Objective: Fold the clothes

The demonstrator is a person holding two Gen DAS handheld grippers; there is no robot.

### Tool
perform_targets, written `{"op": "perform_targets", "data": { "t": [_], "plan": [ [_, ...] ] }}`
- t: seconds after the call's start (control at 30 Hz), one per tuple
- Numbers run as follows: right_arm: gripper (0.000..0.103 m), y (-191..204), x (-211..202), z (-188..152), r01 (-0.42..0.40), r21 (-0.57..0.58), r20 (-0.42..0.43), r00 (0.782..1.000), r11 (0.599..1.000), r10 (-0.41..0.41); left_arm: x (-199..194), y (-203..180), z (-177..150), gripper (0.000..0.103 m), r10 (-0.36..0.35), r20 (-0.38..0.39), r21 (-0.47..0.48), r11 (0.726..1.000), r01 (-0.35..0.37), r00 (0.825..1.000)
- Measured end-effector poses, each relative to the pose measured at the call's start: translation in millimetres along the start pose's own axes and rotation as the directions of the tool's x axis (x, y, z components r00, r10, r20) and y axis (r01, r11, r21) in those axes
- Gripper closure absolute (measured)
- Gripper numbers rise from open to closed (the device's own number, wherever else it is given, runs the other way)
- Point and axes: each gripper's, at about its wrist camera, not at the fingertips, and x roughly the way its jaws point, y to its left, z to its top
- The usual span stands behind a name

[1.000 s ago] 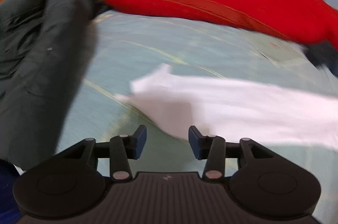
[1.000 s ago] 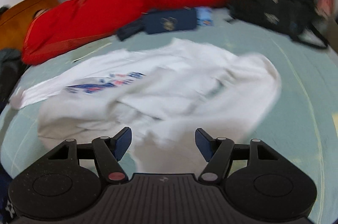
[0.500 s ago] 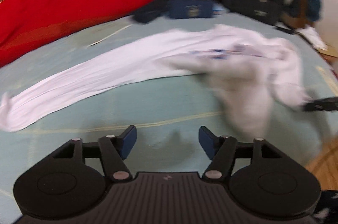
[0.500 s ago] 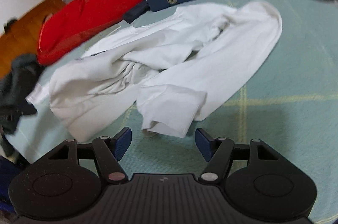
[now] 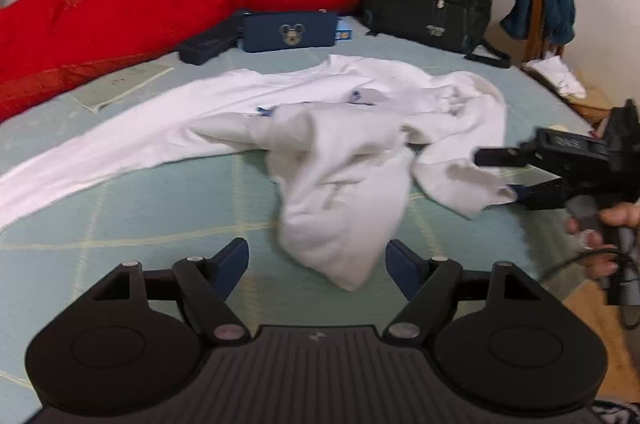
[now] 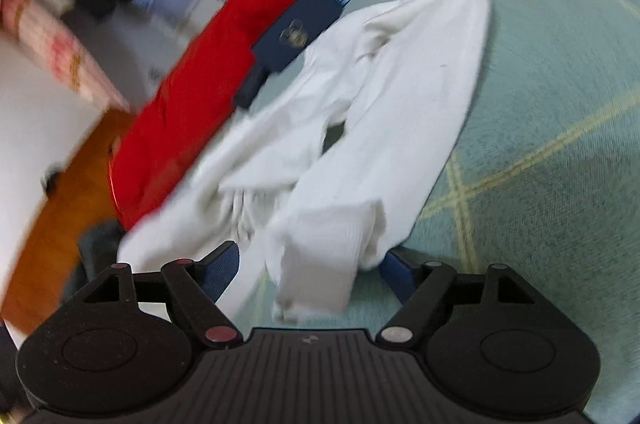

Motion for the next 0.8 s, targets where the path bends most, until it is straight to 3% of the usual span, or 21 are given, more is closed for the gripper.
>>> {"op": "perform_targets", "data": {
  "t": [0.07,0.13,0.17,0.2,0.3,0.47,0.63,0.73,0.8],
  "plan": [
    [0.029,-6,0,-3,-0.014,0.039,0.043,0.999,0.999,0.012,2,-8,-5,0.026,0.02,0.006,0.03,0.999,-0.02,1.0],
    [0.052,-9,2,-4,0.027,0.048,0.073,0.997,0.999,-0.03,5,-17,-9,0.026,0.064,0.014,0.08,0.995,-0.065,0.998],
    [0.073,-11,2,-4,0.048,0.056,0.08,0.995,0.997,-0.053,5,-20,-10,0.026,0.076,0.013,0.095,0.992,-0.077,0.997],
    [0.082,-14,2,-3,0.067,0.069,0.08,0.994,0.995,-0.072,6,-22,-11,0.026,0.085,0.013,0.108,0.99,-0.086,0.996],
    [0.085,-13,-1,-2,0.078,0.067,0.082,0.993,0.995,-0.083,2,-19,-12,0.026,0.047,0.014,0.079,0.996,-0.047,0.999],
    [0.086,15,-17,9,0.227,-0.134,0.11,0.971,0.965,-0.213,-3,-18,-14,0.026,0.045,0.019,0.069,0.997,-0.046,0.999],
    [0.087,19,-55,29,0.445,-0.282,0.183,0.895,0.85,-0.407,-6,-21,-16,0.026,0.037,0.027,0.07,0.997,-0.039,0.999],
    [0.087,9,-76,45,0.565,-0.321,0.211,0.825,0.76,-0.524,-7,-25,-16,0.026,0.021,0.033,0.079,0.997,-0.024,0.999],
    [0.086,-6,-89,57,0.616,-0.318,0.213,0.787,0.721,-0.579,-8,-28,-17,0.026,0.007,0.035,0.084,0.996,-0.009,0.999]
  ]
}}
